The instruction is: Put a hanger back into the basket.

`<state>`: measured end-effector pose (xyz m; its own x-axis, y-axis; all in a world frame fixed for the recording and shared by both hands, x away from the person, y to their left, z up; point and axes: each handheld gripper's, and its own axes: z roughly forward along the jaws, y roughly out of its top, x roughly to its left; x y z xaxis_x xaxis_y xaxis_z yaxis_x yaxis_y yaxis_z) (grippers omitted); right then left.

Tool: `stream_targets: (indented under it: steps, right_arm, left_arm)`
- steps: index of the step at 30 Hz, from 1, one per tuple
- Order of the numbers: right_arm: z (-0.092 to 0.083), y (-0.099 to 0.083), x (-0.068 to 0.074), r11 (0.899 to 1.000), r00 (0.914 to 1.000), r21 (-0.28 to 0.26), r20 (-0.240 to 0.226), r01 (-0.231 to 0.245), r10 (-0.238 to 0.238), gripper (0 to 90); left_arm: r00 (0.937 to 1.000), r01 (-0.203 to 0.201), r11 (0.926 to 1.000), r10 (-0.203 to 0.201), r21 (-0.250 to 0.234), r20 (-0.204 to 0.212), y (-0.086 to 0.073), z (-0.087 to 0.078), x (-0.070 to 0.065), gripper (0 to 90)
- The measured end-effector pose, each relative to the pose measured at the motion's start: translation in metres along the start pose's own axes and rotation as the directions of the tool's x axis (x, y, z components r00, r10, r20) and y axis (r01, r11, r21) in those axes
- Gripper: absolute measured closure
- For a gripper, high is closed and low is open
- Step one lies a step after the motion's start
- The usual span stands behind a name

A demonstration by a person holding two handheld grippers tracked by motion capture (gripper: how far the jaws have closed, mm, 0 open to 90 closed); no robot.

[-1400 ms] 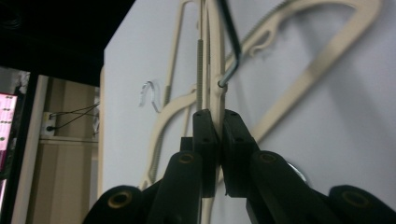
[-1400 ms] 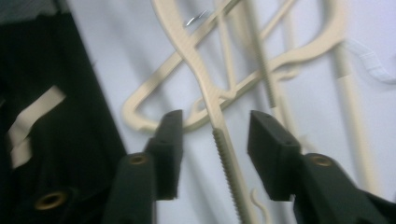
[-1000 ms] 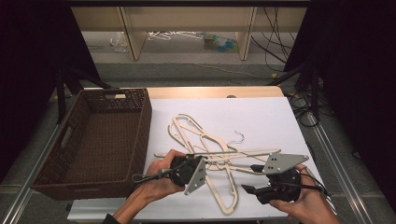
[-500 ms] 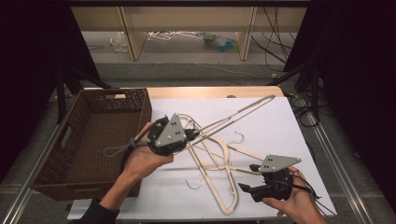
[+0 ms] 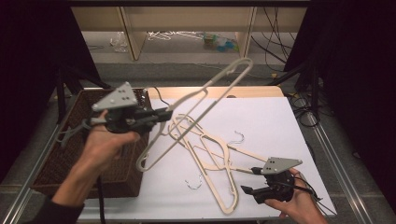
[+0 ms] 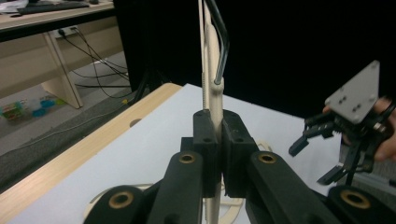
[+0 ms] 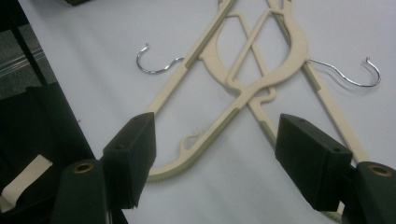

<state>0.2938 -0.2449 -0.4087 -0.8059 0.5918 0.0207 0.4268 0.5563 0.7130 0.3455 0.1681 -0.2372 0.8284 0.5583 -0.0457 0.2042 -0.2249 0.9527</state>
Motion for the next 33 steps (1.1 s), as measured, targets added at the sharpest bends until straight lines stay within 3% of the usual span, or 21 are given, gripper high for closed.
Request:
stream_targets:
  steps: [3,4,10,14,15,16,18,22,26,27,29,33]
  right_arm:
    - [0.001,-0.002,-0.001,1.0,1.0,0.004,0.001,-0.009,0.009,30.2]
    - [0.001,-0.003,-0.002,1.0,1.0,0.001,0.005,-0.002,0.002,30.3]
    - [0.001,-0.006,-0.003,1.0,0.9999,0.002,0.004,-0.01,0.01,30.3]
    - [0.004,-0.008,-0.004,1.0,0.9998,0.01,-0.003,-0.017,0.017,28.7]
    - [0.005,-0.009,-0.004,1.0,0.9998,0.006,-0.004,-0.022,0.022,28.3]
    - [0.005,-0.009,-0.004,1.0,0.9998,0.006,-0.004,-0.022,0.022,28.3]
    - [0.007,-0.009,-0.005,1.0,0.9998,0.0,-0.003,-0.02,0.02,26.8]
    - [0.009,-0.01,-0.006,0.999,0.9994,-0.003,0.001,-0.033,0.033,25.3]
    - [0.01,-0.011,-0.005,0.999,0.999,0.004,0.003,-0.045,0.045,24.7]
    - [0.011,-0.011,-0.006,0.999,0.999,0.006,0.003,-0.044,0.044,24.7]
    - [0.011,-0.012,-0.006,0.999,0.9991,0.007,0.002,-0.043,0.043,24.7]
    - [0.012,-0.012,-0.006,0.999,0.9991,0.014,-0.006,-0.041,0.041,24.8]
  left_arm:
    - [0.9989,0.046,0.9986,-0.046,-0.026,-0.004,0.01,-0.023,0.01,85.8]
    - [0.9979,0.06,0.9978,-0.061,-0.027,-0.021,0.013,-0.038,0.017,85.8]
    - [0.9918,0.071,0.9975,-0.071,-0.002,-0.106,0.007,-0.072,0.037,85.8]
    - [0.9821,0.07,0.9974,-0.072,-0.017,-0.174,-0.008,-0.096,0.061,85.8]
    - [0.9749,0.076,0.997,-0.077,-0.012,-0.209,-0.019,-0.106,0.072,85.8]
    - [0.9749,0.076,0.997,-0.077,-0.012,-0.209,-0.019,-0.106,0.072,85.8]
    - [0.969,0.077,0.997,-0.074,0.002,-0.236,-0.031,-0.114,0.084,85.8]
    - [0.9518,0.11,0.9934,-0.096,0.033,-0.291,-0.054,-0.124,0.1,85.8]
    - [0.9419,0.121,0.99,-0.091,0.073,-0.323,-0.072,-0.128,0.113,85.8]
    - [0.9369,0.127,0.987,-0.086,0.099,-0.339,-0.08,-0.128,0.119,85.8]
    - [0.9333,0.133,0.9837,-0.083,0.121,-0.349,-0.087,-0.128,0.124,85.8]
    - [0.933,0.134,0.9792,-0.073,0.152,-0.352,-0.096,-0.126,0.13,85.7]
